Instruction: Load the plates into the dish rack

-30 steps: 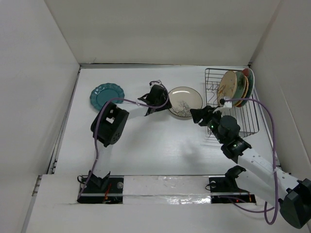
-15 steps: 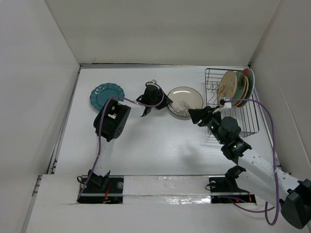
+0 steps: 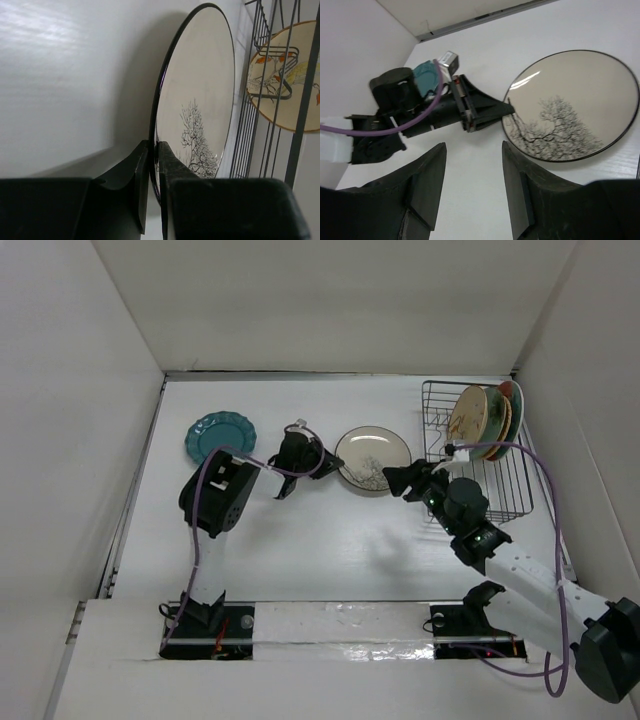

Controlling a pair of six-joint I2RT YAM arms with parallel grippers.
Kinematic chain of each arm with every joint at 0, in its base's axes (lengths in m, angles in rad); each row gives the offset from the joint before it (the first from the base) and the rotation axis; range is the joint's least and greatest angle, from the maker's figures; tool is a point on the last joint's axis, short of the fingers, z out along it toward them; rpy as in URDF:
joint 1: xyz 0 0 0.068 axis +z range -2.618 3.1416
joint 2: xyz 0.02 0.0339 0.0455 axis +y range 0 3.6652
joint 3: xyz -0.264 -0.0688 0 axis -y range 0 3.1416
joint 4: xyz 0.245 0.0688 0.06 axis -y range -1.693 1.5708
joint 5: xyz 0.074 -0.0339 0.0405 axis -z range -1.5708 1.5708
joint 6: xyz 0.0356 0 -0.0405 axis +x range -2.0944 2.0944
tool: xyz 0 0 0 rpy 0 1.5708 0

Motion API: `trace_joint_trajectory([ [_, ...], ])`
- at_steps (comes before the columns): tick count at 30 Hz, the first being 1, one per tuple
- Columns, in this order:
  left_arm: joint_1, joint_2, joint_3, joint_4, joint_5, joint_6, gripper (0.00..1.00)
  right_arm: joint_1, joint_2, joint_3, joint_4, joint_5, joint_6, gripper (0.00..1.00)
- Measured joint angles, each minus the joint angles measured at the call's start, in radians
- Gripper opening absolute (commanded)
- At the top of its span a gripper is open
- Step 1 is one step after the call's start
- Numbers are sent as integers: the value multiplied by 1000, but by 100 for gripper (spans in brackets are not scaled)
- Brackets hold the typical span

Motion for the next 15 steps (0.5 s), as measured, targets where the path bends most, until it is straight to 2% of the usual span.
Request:
trace_joint_trajectory([
  [2, 27, -95, -114, 23, 5, 4, 0, 0, 20, 0, 4, -8, 0, 77],
  [6, 66, -253, -251, 37, 10, 16, 0, -1, 107, 5, 21, -41, -8, 92],
  [12, 109, -418, -394, 52, 2, 36, 0, -1, 209, 36, 13, -77, -8, 99],
  [15, 132, -492, -442, 26, 11, 43, 0, -5, 253, 74, 10, -83, -3, 99],
])
